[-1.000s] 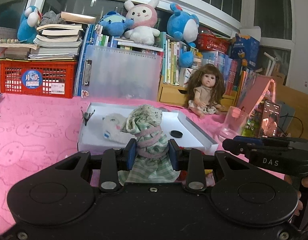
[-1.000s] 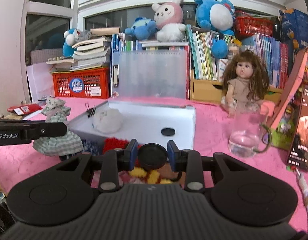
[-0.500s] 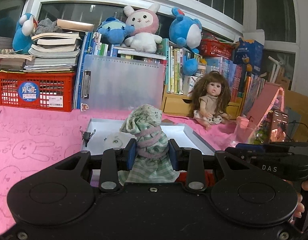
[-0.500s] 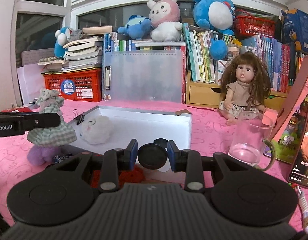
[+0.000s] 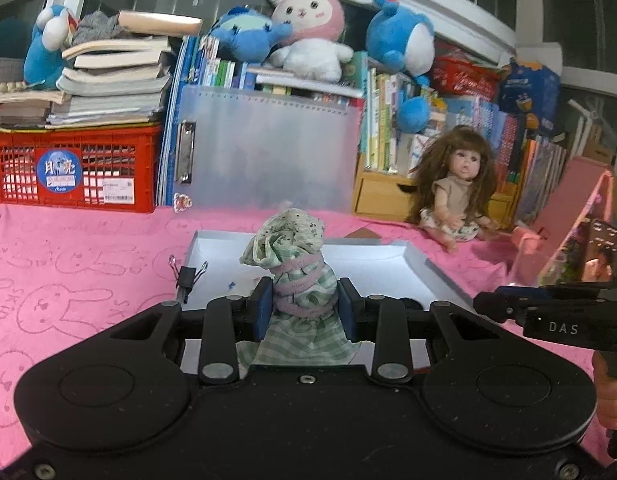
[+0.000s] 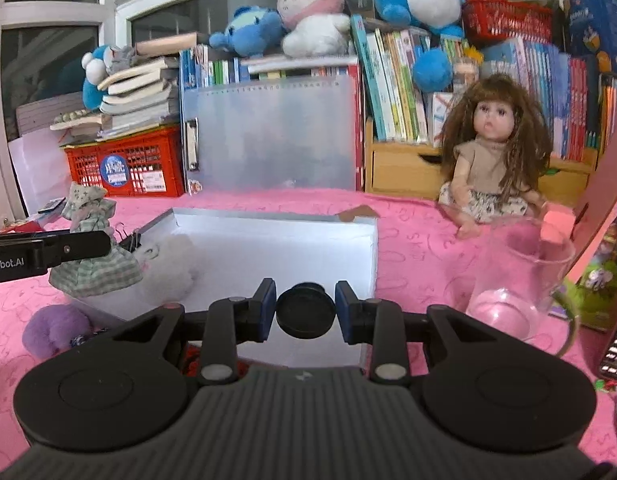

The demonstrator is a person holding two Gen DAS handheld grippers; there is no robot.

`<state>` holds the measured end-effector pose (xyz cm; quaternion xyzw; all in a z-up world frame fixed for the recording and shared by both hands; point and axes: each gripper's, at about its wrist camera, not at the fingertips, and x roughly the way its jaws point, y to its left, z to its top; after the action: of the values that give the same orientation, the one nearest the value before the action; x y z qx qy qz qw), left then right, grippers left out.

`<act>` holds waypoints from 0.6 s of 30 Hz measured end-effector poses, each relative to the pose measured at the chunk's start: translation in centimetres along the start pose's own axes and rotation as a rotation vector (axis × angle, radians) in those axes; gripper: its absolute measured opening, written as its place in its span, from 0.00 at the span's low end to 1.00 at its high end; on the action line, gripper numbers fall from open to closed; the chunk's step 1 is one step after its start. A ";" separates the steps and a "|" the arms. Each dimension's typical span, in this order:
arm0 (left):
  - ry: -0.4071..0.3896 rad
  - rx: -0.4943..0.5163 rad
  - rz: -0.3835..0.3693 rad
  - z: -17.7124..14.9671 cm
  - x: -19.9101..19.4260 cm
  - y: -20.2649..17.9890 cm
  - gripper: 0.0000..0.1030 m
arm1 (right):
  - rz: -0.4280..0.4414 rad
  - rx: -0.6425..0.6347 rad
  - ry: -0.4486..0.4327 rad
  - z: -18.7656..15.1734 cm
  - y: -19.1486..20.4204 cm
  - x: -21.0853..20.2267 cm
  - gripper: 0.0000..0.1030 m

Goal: Organize objects
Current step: 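Carry the gingham doll with the left while the right carries the black lid toward the tray, then release the black lid onto the other lid with the right while the left sets the doll in the tray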

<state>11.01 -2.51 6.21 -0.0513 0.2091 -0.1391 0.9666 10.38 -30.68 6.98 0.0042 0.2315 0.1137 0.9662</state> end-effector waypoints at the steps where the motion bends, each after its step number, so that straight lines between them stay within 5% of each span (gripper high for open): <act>1: 0.010 -0.002 0.003 0.1 0.5 0.2 0.31 | 0.001 0.002 0.012 0.1 -0.1 0.5 0.37; 18: 0.097 0.003 0.038 -0.9 4.8 0.7 0.32 | 0.018 0.055 0.150 0.0 -0.6 5.7 0.37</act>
<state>14.96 -3.22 3.39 -0.0390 0.2564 -0.1235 0.9579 15.44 -29.96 4.40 0.0245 0.3061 0.1159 0.9446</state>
